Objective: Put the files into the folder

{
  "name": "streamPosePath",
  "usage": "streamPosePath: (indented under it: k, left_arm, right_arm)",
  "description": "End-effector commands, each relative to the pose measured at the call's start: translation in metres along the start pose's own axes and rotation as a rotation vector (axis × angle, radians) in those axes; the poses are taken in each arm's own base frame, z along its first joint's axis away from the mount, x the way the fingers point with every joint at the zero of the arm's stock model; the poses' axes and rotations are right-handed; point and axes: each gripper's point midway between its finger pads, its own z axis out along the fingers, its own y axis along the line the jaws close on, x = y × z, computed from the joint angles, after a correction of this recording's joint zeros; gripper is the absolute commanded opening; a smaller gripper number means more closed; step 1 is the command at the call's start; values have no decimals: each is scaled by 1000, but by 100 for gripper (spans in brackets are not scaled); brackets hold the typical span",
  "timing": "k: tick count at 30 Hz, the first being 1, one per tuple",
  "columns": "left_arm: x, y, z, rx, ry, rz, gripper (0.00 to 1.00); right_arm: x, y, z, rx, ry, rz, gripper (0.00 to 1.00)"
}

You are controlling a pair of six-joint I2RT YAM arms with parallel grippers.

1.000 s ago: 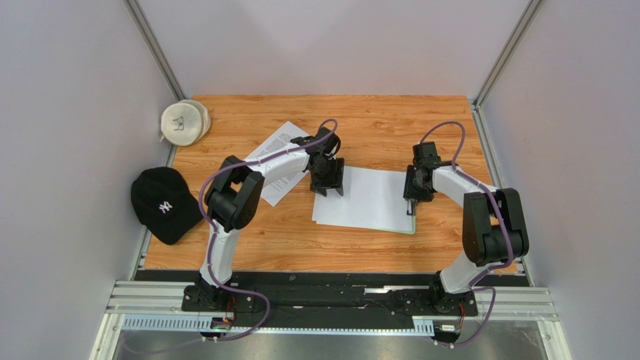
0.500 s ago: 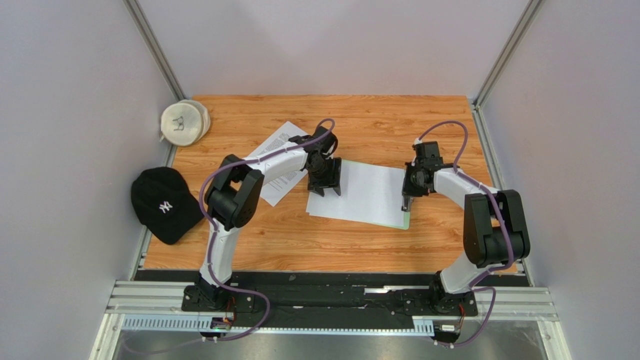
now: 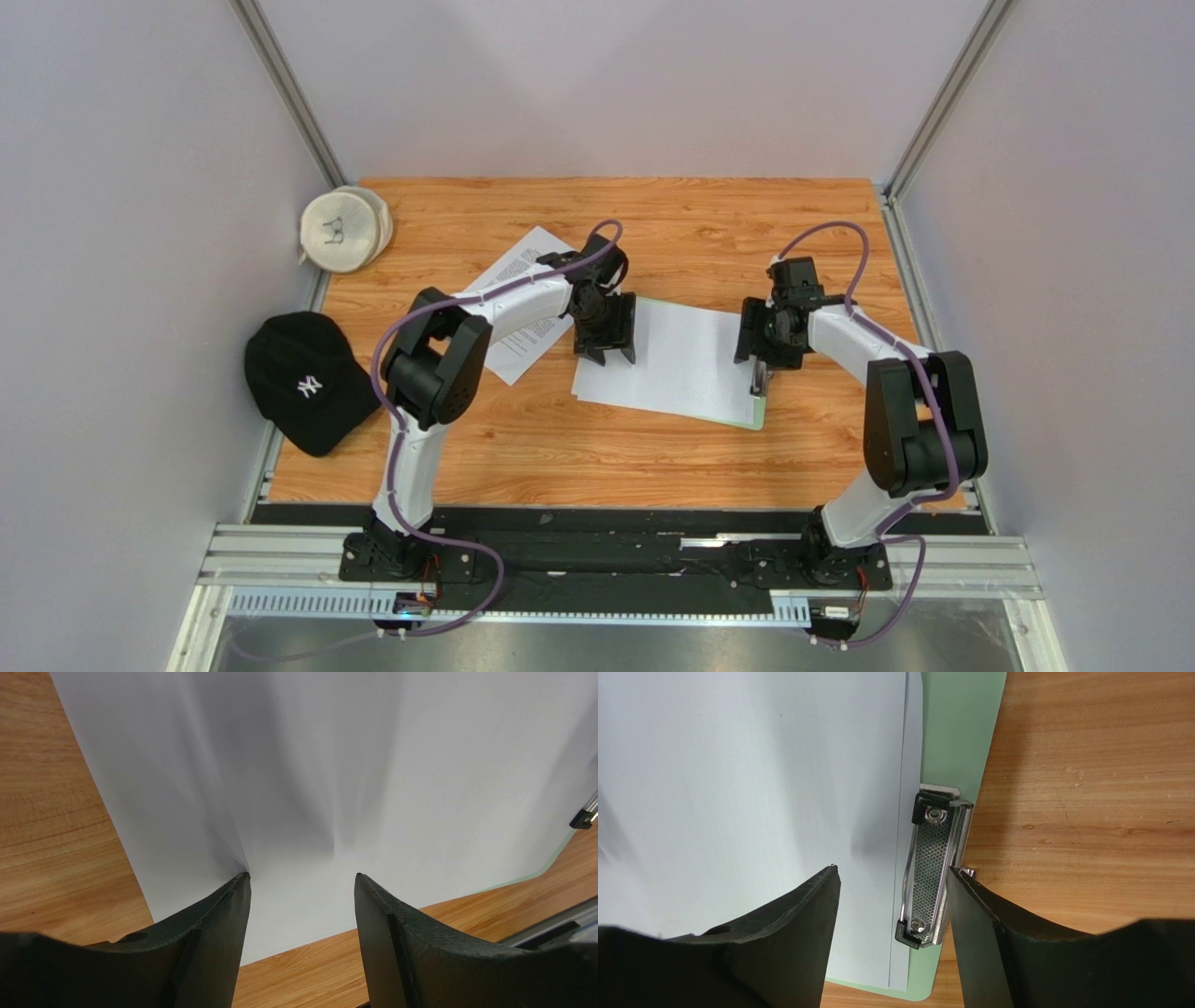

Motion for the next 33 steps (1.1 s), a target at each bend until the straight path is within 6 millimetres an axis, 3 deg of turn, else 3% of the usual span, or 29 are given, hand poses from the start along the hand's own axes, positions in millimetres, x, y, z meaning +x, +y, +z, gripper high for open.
streamPosePath:
  k: [1,8,14,19,20,21,23,26,33]
  left_arm:
    - [0,1,-2,3,-4,24,65]
    - [-3,2,-4,-1,-10,32,65]
    - [-3,0,-4,5,-9,34,65]
    - [-3,0,-4,3,-9,39,65]
    - [-2,0,-4,2,-8,40,65]
    - [-3,0,-4,3,-9,40,65]
    - [-3,0,-5,2,-11,40,65]
    - [-2,0,-4,5,-7,37,65]
    - [-3,-2,-6,11,-11,41,65]
  right_arm:
    - [-12,-1,5,20,-14,-13,62]
    - [-17,-8,6,59,-24,-28,61]
    - [-10,-20,13,116,5,-33,48]
    - [-18,-17,4,110,-20,-29,36]
    - [-19,-17,1,113,-26,-26,37]
    - [-21,-17,-2,116,-32,-23,48]
    - [-23,-16,-10,116,-49,-14,57]
    - [-12,-14,-12,92,-33,12,70]
    - [2,-11,4,18,9,86,72]
